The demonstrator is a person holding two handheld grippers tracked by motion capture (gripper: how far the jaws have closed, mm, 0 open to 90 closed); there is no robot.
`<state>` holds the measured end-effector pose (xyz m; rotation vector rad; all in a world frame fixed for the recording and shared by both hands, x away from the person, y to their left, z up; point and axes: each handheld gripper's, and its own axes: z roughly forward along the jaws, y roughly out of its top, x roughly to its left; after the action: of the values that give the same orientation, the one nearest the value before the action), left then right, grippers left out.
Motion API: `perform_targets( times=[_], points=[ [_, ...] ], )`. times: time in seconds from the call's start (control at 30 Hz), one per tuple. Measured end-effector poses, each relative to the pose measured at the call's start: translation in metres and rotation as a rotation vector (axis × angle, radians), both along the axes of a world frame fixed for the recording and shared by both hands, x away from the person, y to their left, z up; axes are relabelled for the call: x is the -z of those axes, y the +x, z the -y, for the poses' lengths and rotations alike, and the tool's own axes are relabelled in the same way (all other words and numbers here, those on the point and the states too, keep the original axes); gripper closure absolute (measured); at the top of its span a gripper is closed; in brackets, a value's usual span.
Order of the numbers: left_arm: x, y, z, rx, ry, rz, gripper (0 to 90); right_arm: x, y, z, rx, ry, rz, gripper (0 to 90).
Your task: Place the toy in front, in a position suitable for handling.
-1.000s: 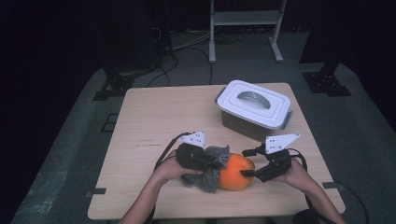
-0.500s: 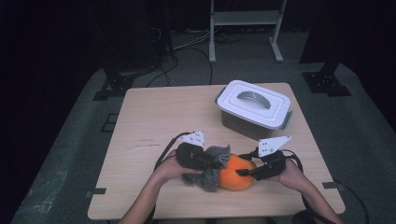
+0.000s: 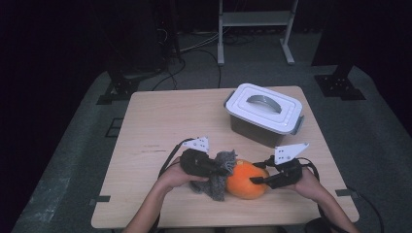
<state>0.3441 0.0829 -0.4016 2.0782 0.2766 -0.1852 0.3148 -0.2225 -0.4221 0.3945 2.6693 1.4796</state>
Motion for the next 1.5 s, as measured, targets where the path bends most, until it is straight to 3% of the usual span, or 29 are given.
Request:
perform_targets(
  times=[0.27,0.33,0.4,0.5,0.73,0.93,1.07,1.2,1.27,1.4,1.5],
  points=[
    [-0.020,-0.003,0.025,0.055,-0.002,0.048,76.7,-0.006,-0.005,-0.021,-0.044,-0.028,0.048,49.5],
    [-0.019,-0.004,0.028,0.056,0.031,0.059,76.7,-0.006,-0.005,-0.021,-0.055,-0.036,0.067,49.9],
    [-0.015,-0.003,0.026,0.051,0.046,0.052,76.8,-0.004,-0.005,-0.018,-0.051,-0.034,0.062,50.2],
    [-0.007,0.000,0.017,0.029,0.031,0.021,76.8,-0.001,-0.006,-0.011,-0.040,-0.021,0.054,50.7],
    [0.003,-0.002,-0.003,-0.007,0.043,0.004,76.7,0.002,-0.007,0.002,-0.018,-0.010,0.034,50.3],
    [0.006,-0.004,-0.003,0.001,0.021,-0.008,76.7,-0.011,-0.006,-0.005,0.003,-0.007,0.021,29.1],
    [0.002,-0.006,0.003,0.016,0.021,-0.002,76.7,-0.022,-0.007,-0.018,-0.014,-0.033,0.046,25.8],
    [0.000,-0.006,0.007,0.024,0.023,0.010,76.7,-0.025,-0.003,-0.035,-0.033,-0.098,0.052,22.6],
    [0.002,-0.006,0.006,0.018,0.027,0.008,76.7,-0.023,0.000,-0.041,-0.035,-0.119,0.047,23.2],
    [0.008,-0.004,-0.002,0.006,0.017,-0.009,76.7,-0.019,0.001,-0.040,-0.033,-0.133,0.029,37.9],
    [0.015,-0.003,-0.007,-0.012,0.055,-0.012,76.0,-0.016,0.000,-0.035,-0.038,-0.133,0.029,45.1]
  ],
)
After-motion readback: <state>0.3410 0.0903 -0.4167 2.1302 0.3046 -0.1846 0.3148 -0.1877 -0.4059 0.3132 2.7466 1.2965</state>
